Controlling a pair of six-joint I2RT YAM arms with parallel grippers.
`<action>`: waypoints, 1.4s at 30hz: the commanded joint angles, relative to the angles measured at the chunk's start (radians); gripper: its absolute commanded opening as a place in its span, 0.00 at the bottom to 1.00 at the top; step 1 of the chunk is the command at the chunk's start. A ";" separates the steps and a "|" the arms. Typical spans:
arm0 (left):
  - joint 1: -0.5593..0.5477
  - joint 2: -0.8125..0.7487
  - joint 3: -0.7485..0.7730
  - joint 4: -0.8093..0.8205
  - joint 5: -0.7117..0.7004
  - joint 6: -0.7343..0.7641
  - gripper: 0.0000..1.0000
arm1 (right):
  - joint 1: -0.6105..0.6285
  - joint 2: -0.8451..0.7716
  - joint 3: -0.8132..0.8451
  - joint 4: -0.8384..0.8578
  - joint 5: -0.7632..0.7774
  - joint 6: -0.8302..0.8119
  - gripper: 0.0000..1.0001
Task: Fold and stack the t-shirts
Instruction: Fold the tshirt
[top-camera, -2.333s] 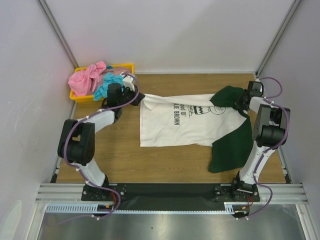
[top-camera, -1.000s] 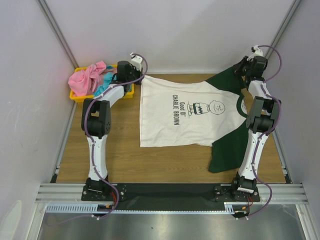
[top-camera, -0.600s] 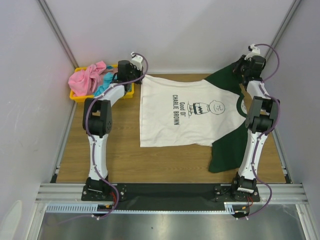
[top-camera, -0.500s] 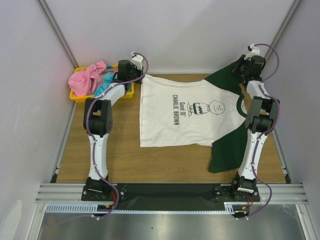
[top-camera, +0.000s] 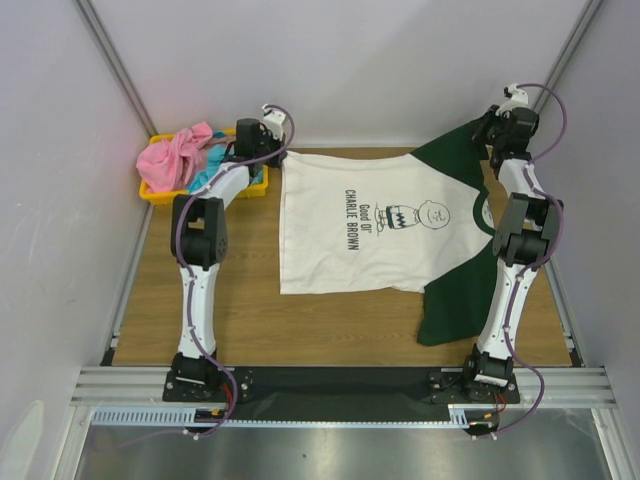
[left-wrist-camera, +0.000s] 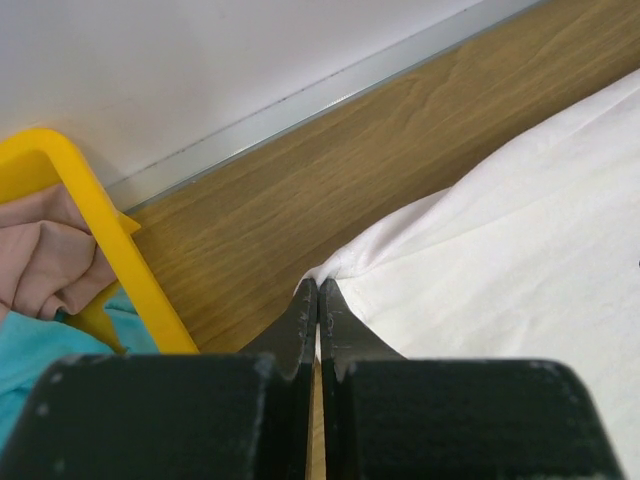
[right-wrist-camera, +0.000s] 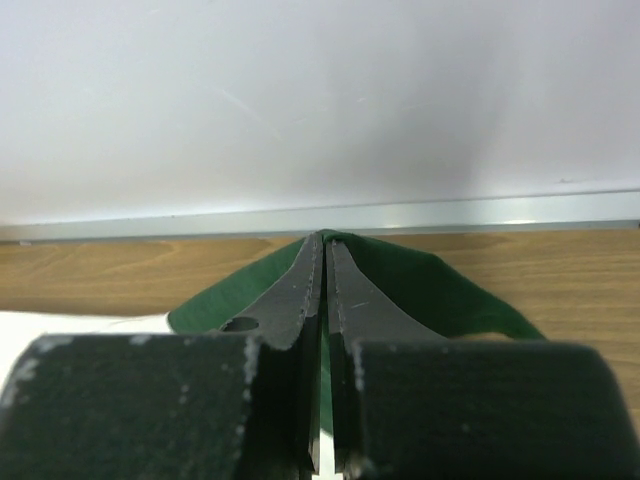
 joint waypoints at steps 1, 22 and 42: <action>0.005 0.002 0.075 -0.043 0.028 0.000 0.00 | 0.007 -0.061 -0.031 0.047 -0.021 -0.026 0.00; 0.047 -0.121 -0.069 -0.083 0.181 0.006 0.00 | -0.039 -0.286 -0.326 0.155 -0.051 -0.006 0.00; 0.050 -0.266 -0.238 -0.107 0.238 0.031 0.00 | -0.091 -0.436 -0.571 0.241 -0.089 0.035 0.00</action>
